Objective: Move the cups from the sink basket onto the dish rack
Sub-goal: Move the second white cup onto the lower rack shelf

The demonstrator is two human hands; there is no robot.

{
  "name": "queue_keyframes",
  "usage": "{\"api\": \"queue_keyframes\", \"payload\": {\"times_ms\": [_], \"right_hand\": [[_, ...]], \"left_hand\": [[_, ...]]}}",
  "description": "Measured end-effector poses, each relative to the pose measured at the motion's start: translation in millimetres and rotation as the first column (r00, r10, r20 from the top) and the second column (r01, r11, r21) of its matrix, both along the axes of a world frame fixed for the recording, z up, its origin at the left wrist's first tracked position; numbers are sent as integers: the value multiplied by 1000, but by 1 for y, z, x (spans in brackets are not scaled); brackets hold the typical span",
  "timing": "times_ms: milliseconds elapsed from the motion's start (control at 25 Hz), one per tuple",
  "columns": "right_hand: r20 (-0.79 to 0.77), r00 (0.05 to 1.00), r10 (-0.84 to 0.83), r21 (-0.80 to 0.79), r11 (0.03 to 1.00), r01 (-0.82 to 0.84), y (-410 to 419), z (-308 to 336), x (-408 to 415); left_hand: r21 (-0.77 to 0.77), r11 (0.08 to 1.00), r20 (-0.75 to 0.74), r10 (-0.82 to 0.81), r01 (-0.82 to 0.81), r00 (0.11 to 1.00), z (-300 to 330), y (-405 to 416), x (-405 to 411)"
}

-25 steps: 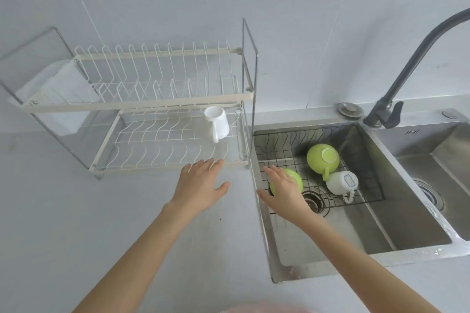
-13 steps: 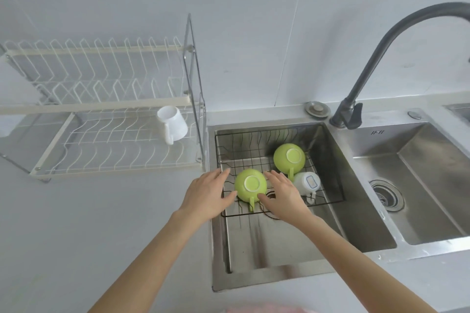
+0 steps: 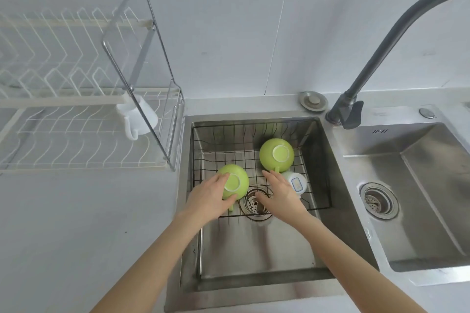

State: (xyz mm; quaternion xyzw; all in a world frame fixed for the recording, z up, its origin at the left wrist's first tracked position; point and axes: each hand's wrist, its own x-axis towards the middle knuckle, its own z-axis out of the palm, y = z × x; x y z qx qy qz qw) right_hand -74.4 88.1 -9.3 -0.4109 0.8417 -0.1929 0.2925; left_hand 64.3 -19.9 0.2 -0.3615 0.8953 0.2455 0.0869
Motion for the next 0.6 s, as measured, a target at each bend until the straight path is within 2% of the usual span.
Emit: {"api": "queue_keyframes", "payload": {"times_ms": [200, 360, 520, 600], "right_hand": [[47, 998, -31, 62, 998, 28, 9, -17, -33], [70, 996, -56, 48, 997, 53, 11, -30, -64], [137, 982, -127, 80, 990, 117, 12, -45, -92], [164, 978, -125, 114, 988, 107, 10, -54, -103]], "left_hand": [[51, 999, 57, 16, -19, 998, -13, 4, -32], [141, 987, 88, 63, -75, 994, -30, 11, -64], [303, 943, 78, 116, -134, 990, -57, 20, -94], [442, 869, 67, 218, -225, 974, -71, 25, -108]]}}
